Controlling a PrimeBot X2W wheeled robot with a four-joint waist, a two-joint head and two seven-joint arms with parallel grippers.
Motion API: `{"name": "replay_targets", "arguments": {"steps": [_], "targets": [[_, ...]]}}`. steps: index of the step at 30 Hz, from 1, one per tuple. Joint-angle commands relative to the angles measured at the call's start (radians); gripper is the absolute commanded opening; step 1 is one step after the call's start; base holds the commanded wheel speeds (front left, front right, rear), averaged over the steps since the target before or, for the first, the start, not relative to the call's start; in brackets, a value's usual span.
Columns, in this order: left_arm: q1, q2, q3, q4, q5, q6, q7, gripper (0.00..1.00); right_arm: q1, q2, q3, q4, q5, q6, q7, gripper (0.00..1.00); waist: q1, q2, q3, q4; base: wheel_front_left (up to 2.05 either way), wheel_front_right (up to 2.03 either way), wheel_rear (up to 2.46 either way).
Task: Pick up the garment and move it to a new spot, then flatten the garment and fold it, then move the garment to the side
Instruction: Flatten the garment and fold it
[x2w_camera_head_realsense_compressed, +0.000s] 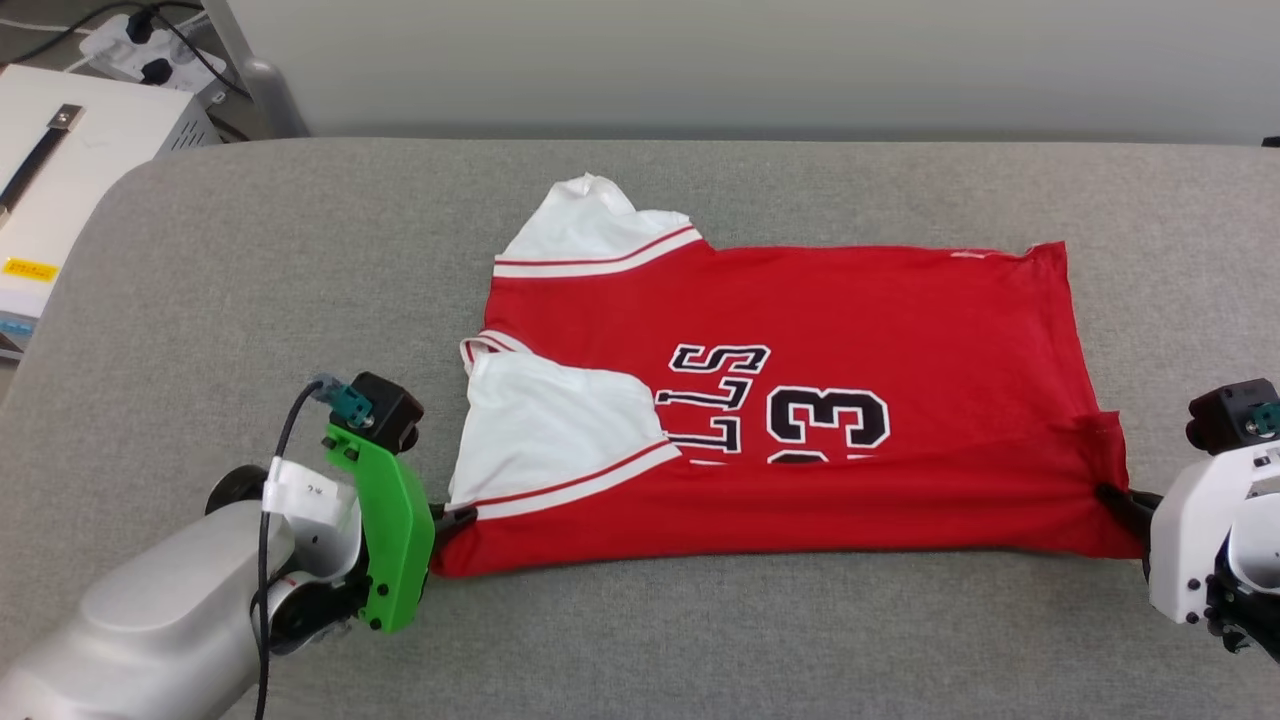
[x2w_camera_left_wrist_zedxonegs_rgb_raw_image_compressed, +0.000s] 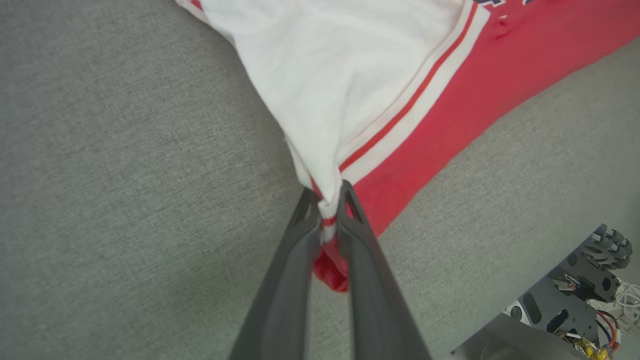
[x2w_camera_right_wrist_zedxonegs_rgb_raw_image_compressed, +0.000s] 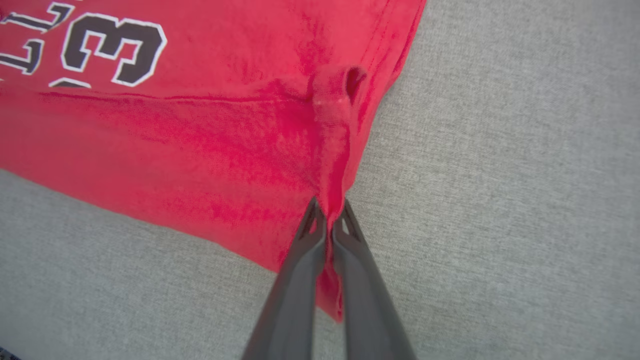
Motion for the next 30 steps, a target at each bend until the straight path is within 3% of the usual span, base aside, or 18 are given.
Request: {"name": "replay_targets", "arguments": {"steps": [1,7,13,20,27,28,29,30], "targets": [[0.025,0.029,0.000,-0.016,-0.004,0.011,-0.002,0.00,0.028,-0.017,-0.009,-0.022,0.007,-0.001,-0.013,0.00,0.0000,0.0000,-0.033,-0.007,0.00,0.00,0.00],[0.079,0.100,-0.006,-0.126,-0.009,0.049,-0.001,0.00,0.126,-0.059,-0.058,-0.124,0.014,-0.001,-0.008,0.00,0.0000,0.0000,-0.060,-0.006,0.00,0.00,0.00],[0.139,0.134,-0.018,-0.204,-0.018,0.091,0.001,0.00,0.242,-0.059,-0.122,-0.190,0.009,-0.001,0.037,0.00,0.0000,0.0000,-0.059,-0.003,0.00,0.00,0.00],[0.161,0.122,-0.022,-0.197,-0.016,0.110,-0.010,0.00,0.314,0.000,-0.194,-0.194,-0.013,-0.001,0.082,0.00,0.0000,0.0000,-0.018,-0.007,0.00,0.00,0.00],[0.159,0.085,-0.022,-0.128,-0.024,0.096,-0.015,0.00,0.307,0.066,-0.209,-0.120,-0.041,-0.001,0.082,0.00,0.0000,0.0000,0.008,-0.011,0.00,0.00,0.00],[0.158,0.081,-0.022,-0.118,-0.022,0.094,-0.018,0.72,0.305,0.074,-0.209,-0.111,-0.045,-0.001,0.075,0.30,0.0000,0.0000,0.007,-0.011,0.00,0.00,0.00],[0.156,0.081,-0.020,-0.111,-0.019,0.096,-0.025,1.00,0.303,0.079,-0.210,-0.108,-0.048,-0.001,0.066,0.51,0.0000,0.0000,0.006,-0.010,0.00,0.00,0.00],[0.154,0.082,-0.016,-0.105,-0.017,0.096,-0.035,1.00,0.299,0.083,-0.213,-0.106,-0.058,-0.001,0.050,1.00,0.0000,0.0000,0.002,-0.010,0.00,0.00,0.00]]}}
